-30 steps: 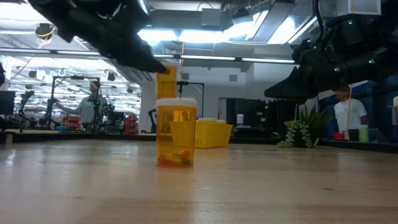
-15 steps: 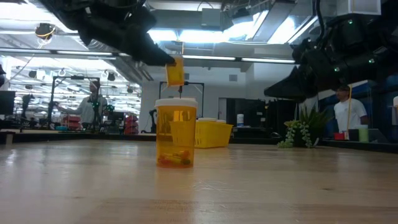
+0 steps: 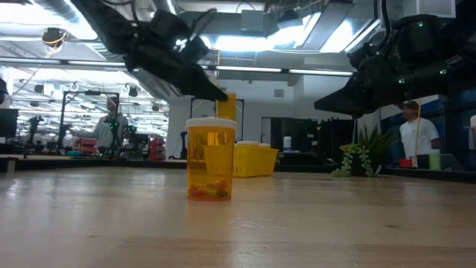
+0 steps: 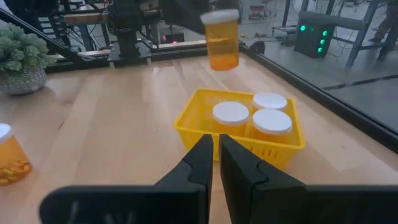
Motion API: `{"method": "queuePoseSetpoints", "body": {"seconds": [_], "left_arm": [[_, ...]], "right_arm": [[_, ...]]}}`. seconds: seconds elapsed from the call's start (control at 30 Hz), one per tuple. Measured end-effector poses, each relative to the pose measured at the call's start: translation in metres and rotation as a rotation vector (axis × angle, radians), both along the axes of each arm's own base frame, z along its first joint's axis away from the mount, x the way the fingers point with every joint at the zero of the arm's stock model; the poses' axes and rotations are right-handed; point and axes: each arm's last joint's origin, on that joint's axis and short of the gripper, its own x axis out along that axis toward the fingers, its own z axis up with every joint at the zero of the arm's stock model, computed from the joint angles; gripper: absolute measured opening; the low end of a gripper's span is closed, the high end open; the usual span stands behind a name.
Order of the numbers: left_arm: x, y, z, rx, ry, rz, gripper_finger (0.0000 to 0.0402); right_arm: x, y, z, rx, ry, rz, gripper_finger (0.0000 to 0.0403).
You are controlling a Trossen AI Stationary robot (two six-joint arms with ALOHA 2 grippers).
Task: Pick and place pill bottles into a basket
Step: Put the top pill bottle into the bin
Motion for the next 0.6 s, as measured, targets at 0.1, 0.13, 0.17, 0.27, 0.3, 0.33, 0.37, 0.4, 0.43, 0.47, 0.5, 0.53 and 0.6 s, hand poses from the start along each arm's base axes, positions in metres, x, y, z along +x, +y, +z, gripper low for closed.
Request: {"method": "queuePoseSetpoints", "body": {"seconds": [0.1,0.13,0.17,0.27,0.3,0.33,0.37,0.4,0.43,0.47,0.5,0.53,0.6], "left_arm": [[0.008,0.005,-0.009,-0.004,-0.024,0.003,0.0219],[0.010,0.006,-0.012,-0.010,-0.029,-0.003,0.0219],[0.012,0.007,-0.015,-0.016,-0.034,-0.005,0.0219],[0.015,0.008,-0.025,-0.043,-0.013,-0.016,0.0219],[0.016,0.008,-0.028,-0.047,-0.006,-0.016,0.0219],[0.017,0.009,-0.030,-0.051,-0.002,-0.015,0.0219],[0.017,0.009,-0.032,-0.061,0.006,-0.013,0.0219],[0.018,0.009,-0.034,-0.070,0.010,-0.010,0.0219],[0.018,0.009,-0.035,-0.073,0.013,-0.009,0.0219],[0.018,0.010,-0.036,-0.072,0.013,-0.008,0.0219],[0.018,0.010,-0.036,-0.073,0.013,-0.007,0.0219],[0.018,0.010,-0.036,-0.073,0.013,-0.005,0.0219],[0.018,0.010,-0.036,-0.069,0.015,0.004,0.0219]], "right_arm": [[0.000,-0.002,0.000,0.000,0.000,-0.011,0.0032],[0.000,-0.002,0.000,0.001,0.000,-0.013,0.0032],[-0.001,-0.003,0.000,0.002,0.000,-0.016,0.0032],[-0.001,-0.003,0.000,0.003,0.000,-0.016,0.0032],[-0.001,-0.003,0.000,0.003,0.000,-0.016,0.0032],[-0.001,-0.003,0.000,0.003,0.000,-0.016,0.0032],[-0.001,-0.003,0.000,0.003,0.000,-0.016,0.0032],[-0.001,-0.003,0.000,0.003,0.000,-0.016,0.0032],[-0.001,-0.003,0.000,0.003,0.000,-0.016,0.0032],[-0.001,-0.003,0.000,0.003,0.000,-0.016,0.0032],[-0.001,-0.003,0.000,0.003,0.000,-0.016,0.0032],[-0.001,-0.003,0.000,0.003,0.000,-0.016,0.0032],[-0.001,-0.003,0.000,0.007,-0.001,-0.017,0.0032]]}}
